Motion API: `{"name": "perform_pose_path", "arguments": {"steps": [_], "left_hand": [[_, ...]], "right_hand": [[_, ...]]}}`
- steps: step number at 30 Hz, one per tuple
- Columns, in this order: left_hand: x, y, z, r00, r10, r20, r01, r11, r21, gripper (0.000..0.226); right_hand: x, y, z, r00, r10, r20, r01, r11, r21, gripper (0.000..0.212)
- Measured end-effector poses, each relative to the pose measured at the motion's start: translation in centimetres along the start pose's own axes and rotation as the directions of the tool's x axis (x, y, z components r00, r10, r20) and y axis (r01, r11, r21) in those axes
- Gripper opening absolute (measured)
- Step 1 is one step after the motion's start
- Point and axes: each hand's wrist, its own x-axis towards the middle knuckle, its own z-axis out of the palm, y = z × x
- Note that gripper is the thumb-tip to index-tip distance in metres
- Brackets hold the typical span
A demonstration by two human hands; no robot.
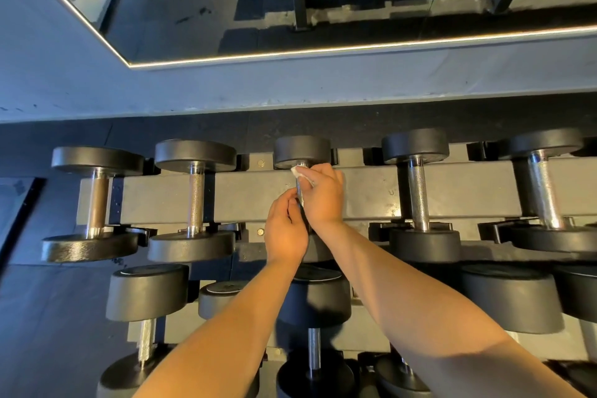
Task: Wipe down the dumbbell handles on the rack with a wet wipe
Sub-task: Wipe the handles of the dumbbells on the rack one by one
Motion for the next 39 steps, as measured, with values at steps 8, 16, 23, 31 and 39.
{"name": "perform_pose_path", "arguments": {"steps": [8, 16, 23, 31, 39], "left_hand": [[-0.2, 0.1, -0.2, 0.999, -0.041, -0.007, 0.04, 0.998, -0.037, 0.033], [-0.4, 0.5, -0.4, 0.997, -0.079, -0.021, 0.078, 0.995, -0.066, 0.028], [-2.0, -1.6, -0.7, 0.988, -0.145, 0.048, 0.149, 0.985, -0.084, 0.033], [-2.2, -1.2, -1.4, 0.984, -0.117, 0.133, 0.126, 0.99, -0.064, 0.036], [-2.0, -1.4, -2.0, 0.984, -0.121, 0.134, 0.126, 0.991, -0.034, 0.037]], "right_hand": [[-4.3, 1.4, -1.3, 0.995, 0.03, 0.099, -0.033, 0.999, 0.032, 0.019], [0.2, 0.4, -1.1, 0.978, 0.121, 0.172, -0.164, 0.949, 0.268, 0.02], [-4.3, 3.3, -2.9, 0.943, 0.161, 0.291, -0.22, 0.958, 0.185, 0.02], [-3.8, 2.1, -4.5, 0.815, 0.357, 0.456, -0.444, 0.891, 0.097, 0.015], [-2.8, 0.6, -4.2, 0.843, 0.187, 0.505, -0.232, 0.972, 0.028, 0.016]]}}
